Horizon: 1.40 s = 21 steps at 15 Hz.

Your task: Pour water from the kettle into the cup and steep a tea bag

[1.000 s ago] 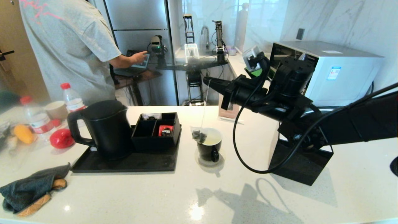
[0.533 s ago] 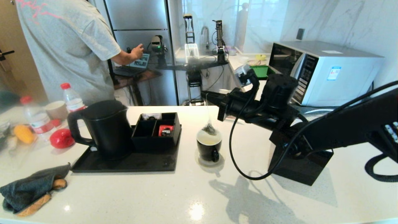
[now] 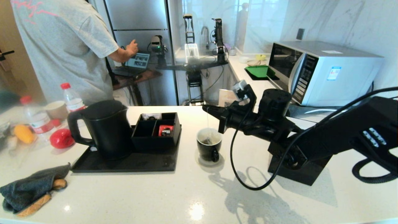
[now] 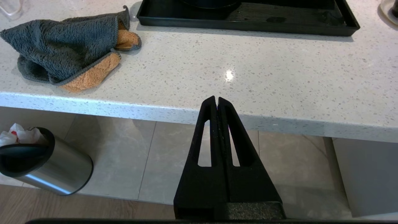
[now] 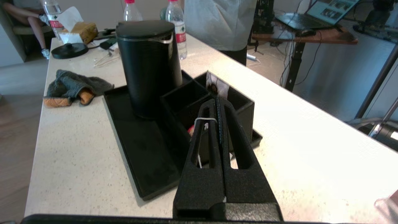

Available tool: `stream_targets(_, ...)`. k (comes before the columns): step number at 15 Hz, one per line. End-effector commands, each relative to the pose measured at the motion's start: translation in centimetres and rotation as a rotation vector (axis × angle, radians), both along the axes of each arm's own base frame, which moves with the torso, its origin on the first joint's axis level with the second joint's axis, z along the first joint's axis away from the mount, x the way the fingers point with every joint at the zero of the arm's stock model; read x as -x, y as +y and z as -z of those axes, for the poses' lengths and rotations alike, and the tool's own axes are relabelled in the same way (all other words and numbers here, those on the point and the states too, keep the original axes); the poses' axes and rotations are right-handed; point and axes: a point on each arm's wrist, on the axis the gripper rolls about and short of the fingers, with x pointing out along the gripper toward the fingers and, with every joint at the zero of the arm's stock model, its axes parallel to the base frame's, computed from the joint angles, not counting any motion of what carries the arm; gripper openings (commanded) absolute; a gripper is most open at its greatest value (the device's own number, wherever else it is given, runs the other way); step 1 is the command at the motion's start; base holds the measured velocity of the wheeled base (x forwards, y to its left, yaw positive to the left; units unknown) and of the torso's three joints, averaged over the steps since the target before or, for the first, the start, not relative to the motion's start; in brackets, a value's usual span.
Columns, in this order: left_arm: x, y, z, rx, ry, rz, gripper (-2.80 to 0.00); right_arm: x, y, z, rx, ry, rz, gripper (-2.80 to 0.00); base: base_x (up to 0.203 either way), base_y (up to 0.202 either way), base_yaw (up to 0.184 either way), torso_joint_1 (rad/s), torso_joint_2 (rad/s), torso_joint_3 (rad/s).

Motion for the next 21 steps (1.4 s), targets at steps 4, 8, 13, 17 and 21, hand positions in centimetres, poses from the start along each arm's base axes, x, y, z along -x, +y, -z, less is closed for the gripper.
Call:
stream_targets(4, 0.0, 0.0, 0.0, 0.001, 0.004, -0.001, -2.8, 1.1, -0.6, 1.3, 0.013, 0.022, -0.003, -2.8, 0.0, 0.0, 0.0, 0.0, 0.0, 0.0)
stream_targets(8, 0.0, 0.0, 0.0, 0.003, 0.004, -0.001, -2.8, 1.0, -0.5, 1.4, 0.009, 0.015, -0.004, -2.8, 0.0, 0.0, 0.0, 0.0, 0.0, 0.0)
stream_targets(13, 0.0, 0.0, 0.0, 0.002, -0.005, 0.038, -2.8, 1.1, -0.6, 1.4, 0.011, 0.017, -0.004, -2.8, 0.0, 0.0, 0.0, 0.0, 0.0, 0.0)
stream_targets(17, 0.9, 0.0, 0.1, -0.002, -0.123, 0.095, -2.8, 1.0, -0.5, 1.8, 0.017, 0.023, -0.003, -2.8, 0.0, 0.0, 0.0, 0.0, 0.0, 0.0)
stream_targets(21, 2.1, 0.0, 0.3, -0.007, -0.27, 0.083, -2.8, 0.8, -0.4, 2.1, 0.019, 0.026, -0.002, -2.8, 0.0, 0.0, 0.0, 0.0, 0.0, 0.0)
